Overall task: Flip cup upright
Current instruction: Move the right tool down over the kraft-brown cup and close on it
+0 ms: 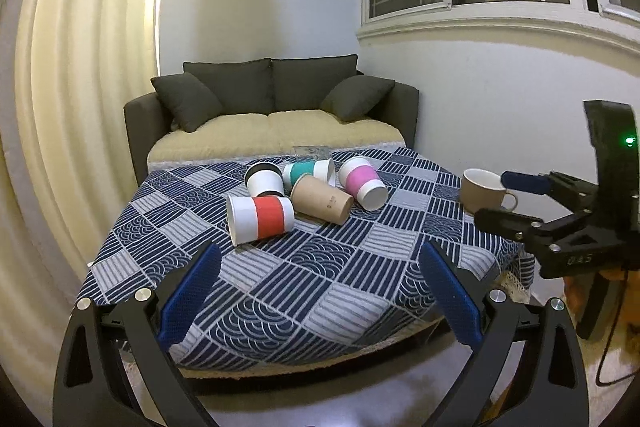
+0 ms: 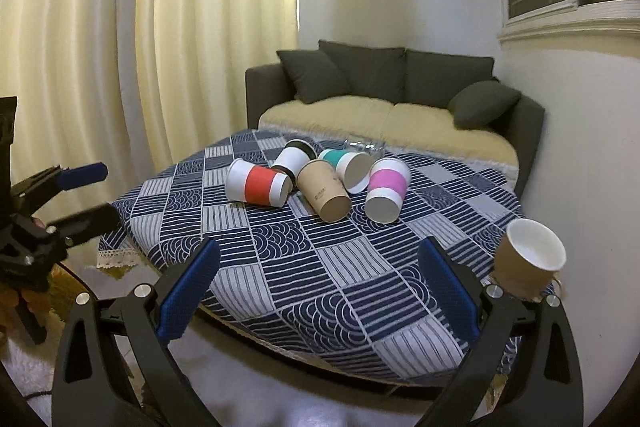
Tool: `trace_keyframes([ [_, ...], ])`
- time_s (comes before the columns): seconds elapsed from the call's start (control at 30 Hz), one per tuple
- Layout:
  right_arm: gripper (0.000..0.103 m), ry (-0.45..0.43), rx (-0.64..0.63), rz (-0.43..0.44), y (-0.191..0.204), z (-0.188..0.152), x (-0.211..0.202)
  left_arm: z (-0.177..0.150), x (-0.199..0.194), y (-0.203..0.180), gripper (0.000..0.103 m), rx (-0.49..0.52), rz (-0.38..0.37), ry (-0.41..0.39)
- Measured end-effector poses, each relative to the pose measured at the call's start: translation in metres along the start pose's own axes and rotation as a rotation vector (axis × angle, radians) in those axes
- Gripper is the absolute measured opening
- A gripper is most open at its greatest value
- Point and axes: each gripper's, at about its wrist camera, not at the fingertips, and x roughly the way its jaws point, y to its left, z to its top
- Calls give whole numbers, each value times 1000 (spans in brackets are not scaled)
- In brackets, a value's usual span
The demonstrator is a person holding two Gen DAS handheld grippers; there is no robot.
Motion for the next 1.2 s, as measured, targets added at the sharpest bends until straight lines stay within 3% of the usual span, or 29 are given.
trace_keyframes([
  [0.13, 98, 78, -6, -14, -10, 20, 32, 12, 17, 11, 97, -22, -30, 22],
  [0.3, 98, 203, -25, 79, -21, 53, 87, 23, 39, 26, 97, -81, -78, 69],
  [0.57, 96, 442, -146, 219, -6, 99, 183, 17, 68, 42, 97, -101, -84, 137],
  [0.63, 73, 458, -226, 180, 3, 105, 201, 13, 72, 46, 97, -105, -86, 152],
  [0.87, 72, 653, -316, 178, 9, 98, 263, 6, 82, 59, 97, -119, -91, 174],
  [1.2, 72, 774, -334, 122, 5, 90, 303, 2, 108, 69, 97, -163, -140, 237],
])
